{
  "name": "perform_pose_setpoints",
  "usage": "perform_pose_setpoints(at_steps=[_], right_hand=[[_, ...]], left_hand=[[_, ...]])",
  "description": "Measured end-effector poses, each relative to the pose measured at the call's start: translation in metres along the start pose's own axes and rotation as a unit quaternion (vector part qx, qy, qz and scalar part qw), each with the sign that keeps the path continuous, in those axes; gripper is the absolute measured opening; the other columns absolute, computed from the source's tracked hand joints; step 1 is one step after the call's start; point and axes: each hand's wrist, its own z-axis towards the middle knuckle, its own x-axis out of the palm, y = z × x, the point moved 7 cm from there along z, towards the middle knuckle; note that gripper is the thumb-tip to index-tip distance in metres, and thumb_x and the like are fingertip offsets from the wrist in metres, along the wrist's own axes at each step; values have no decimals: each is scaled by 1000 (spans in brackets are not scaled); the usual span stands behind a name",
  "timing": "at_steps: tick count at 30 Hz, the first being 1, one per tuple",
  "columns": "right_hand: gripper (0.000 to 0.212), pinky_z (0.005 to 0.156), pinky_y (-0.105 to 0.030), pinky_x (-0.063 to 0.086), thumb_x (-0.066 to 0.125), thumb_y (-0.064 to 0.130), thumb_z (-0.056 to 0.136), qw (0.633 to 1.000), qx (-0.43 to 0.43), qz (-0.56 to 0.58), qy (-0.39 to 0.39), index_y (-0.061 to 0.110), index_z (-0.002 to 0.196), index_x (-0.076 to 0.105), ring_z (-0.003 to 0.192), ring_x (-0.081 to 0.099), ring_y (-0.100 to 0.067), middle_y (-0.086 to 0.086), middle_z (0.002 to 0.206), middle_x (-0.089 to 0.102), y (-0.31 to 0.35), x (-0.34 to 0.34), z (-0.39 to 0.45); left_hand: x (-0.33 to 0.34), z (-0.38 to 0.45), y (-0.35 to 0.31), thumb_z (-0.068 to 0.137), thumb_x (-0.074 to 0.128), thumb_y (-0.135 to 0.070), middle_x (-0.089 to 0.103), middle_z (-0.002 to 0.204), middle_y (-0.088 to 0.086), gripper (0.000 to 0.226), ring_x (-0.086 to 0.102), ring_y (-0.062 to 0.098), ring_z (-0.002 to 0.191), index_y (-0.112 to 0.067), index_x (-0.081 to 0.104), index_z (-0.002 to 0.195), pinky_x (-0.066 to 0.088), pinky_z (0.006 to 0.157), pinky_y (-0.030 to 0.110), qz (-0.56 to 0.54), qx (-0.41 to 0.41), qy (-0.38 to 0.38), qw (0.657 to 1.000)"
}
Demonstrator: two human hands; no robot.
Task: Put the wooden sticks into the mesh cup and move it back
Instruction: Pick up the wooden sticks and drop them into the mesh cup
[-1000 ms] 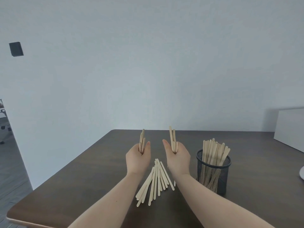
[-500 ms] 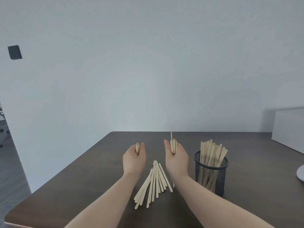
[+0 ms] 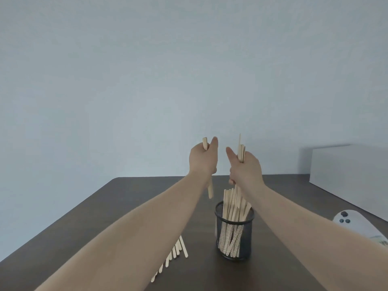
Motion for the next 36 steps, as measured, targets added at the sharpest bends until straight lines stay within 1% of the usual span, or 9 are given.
perform_pose_setpoints(at_steps=[9, 15, 21, 26, 28, 29, 30, 33, 36], right_hand=[[40, 60, -36, 54, 47, 40, 91, 998, 0, -57, -17, 4, 75, 54, 60, 61, -27, -14, 67, 61, -31, -9, 5], [27, 67, -37, 54, 54, 36, 90, 999, 9, 3, -47, 15, 75, 49, 74, 66, -27, -3, 75, 59, -30, -15, 3], [26, 68, -22, 44, 46, 35, 96, 998, -26, -13, -63, 13, 98, 59, 86, 57, -14, 5, 91, 62, -11, -25, 3], [16, 80, -22, 37, 50, 32, 96, 990, -110, -78, -45, 17, 95, 56, 95, 55, -10, 10, 91, 57, 16, -22, -2], [18, 76, -20, 38, 52, 32, 94, 982, -157, -103, -36, 15, 96, 58, 93, 57, -11, 6, 96, 62, 28, -11, -11], [20, 71, -19, 38, 54, 32, 93, 978, -177, -109, -32, 13, 97, 59, 91, 57, -12, 4, 96, 63, 34, -4, -16], [21, 68, -18, 39, 54, 32, 93, 975, -191, -114, -22, 13, 98, 60, 88, 57, -14, 2, 95, 63, 39, 5, -22], [22, 71, -24, 42, 54, 31, 93, 969, -177, -164, 58, 11, 101, 59, 83, 56, -16, -1, 91, 62, 41, 43, -46], [27, 70, -32, 48, 52, 29, 91, 936, -93, -283, 188, 5, 91, 63, 81, 61, -24, -9, 85, 65, 19, 90, -68]], left_hand=[[50, -15, 44, 96, 45, -42, 65, 72, 13, 42, 61, 27, 62, -9, 60, 75, 58, 64, 42, 30, -36, 40, 998], [39, -10, 48, 94, 48, -42, 48, 63, 4, 40, 51, 23, 61, -16, 40, 65, 46, 60, 34, 49, -6, 34, 998], [17, -9, 26, 94, 48, -44, 58, 89, -8, 31, 52, 2, 78, -14, 55, 99, 38, 64, 16, 69, 29, 20, 997], [-45, 0, 16, 95, 47, -41, 52, 72, 2, 43, 52, 22, 69, 1, 56, 97, 42, 63, 25, 150, 3, -51, 987], [-79, 1, 28, 88, 52, -34, 45, 63, 9, 47, 45, 25, 57, 13, 44, 91, 37, 54, 27, 294, -41, -52, 954], [-92, -3, 36, 85, 52, -30, 36, 59, 6, 33, 36, 22, 50, -14, 32, 65, 29, 50, 26, 381, -70, -24, 922], [-103, -9, 43, 84, 53, -30, 37, 60, 3, 31, 38, 20, 51, -11, 45, 62, 30, 50, 25, 452, -100, 6, 886], [-128, -37, 72, 89, 58, -41, 59, 112, 10, 47, 60, 26, 105, -4, 55, 117, 47, 84, 30, 554, -199, 106, 802], [-144, -59, 91, 86, 60, -50, 58, 118, 11, 67, 57, 24, 100, -2, 47, 131, 44, 83, 28, 578, -234, 141, 769]])
